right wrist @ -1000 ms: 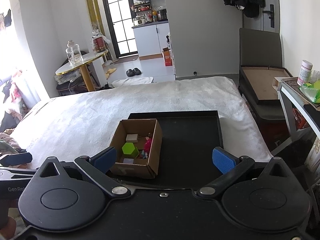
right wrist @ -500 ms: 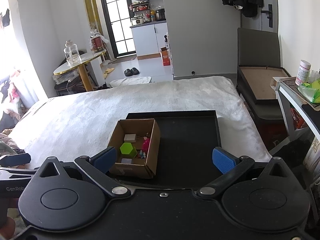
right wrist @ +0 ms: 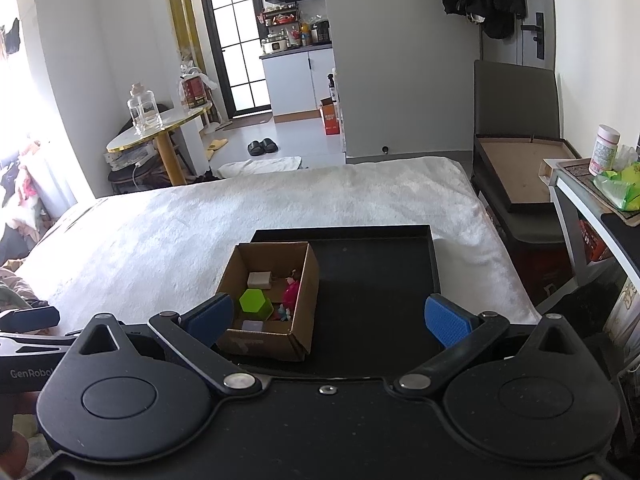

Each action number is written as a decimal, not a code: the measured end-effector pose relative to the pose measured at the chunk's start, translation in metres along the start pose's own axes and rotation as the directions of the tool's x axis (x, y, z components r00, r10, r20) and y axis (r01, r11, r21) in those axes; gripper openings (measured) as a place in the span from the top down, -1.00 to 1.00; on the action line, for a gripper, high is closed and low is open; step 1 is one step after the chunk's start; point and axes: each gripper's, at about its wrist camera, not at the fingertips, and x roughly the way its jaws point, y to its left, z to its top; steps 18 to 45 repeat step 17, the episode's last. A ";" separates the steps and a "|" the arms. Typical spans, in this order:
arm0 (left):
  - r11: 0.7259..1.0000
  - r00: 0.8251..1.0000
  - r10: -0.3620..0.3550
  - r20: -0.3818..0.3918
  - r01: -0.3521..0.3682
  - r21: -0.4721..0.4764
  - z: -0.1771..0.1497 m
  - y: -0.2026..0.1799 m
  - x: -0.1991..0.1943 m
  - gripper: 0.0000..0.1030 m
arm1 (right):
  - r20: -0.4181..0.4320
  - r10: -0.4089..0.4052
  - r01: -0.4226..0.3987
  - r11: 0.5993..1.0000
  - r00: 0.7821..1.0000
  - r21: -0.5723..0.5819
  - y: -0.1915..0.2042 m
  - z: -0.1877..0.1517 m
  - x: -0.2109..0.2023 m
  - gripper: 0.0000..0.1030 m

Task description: Organize rigid objects

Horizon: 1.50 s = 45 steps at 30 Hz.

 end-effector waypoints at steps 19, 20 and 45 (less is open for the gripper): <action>1.000 1.000 -0.012 0.013 0.012 0.002 -0.002 0.002 -0.003 -0.99 | -0.005 -0.001 0.001 1.000 1.000 -0.004 -0.001 0.001 0.000 -1.00; 1.000 1.000 -0.012 0.013 0.012 0.002 -0.002 0.002 -0.003 -0.99 | -0.005 -0.001 0.001 1.000 1.000 -0.004 -0.001 0.001 0.000 -1.00; 1.000 1.000 -0.012 0.013 0.012 0.002 -0.002 0.002 -0.003 -0.99 | -0.005 -0.001 0.001 1.000 1.000 -0.004 -0.001 0.001 0.000 -1.00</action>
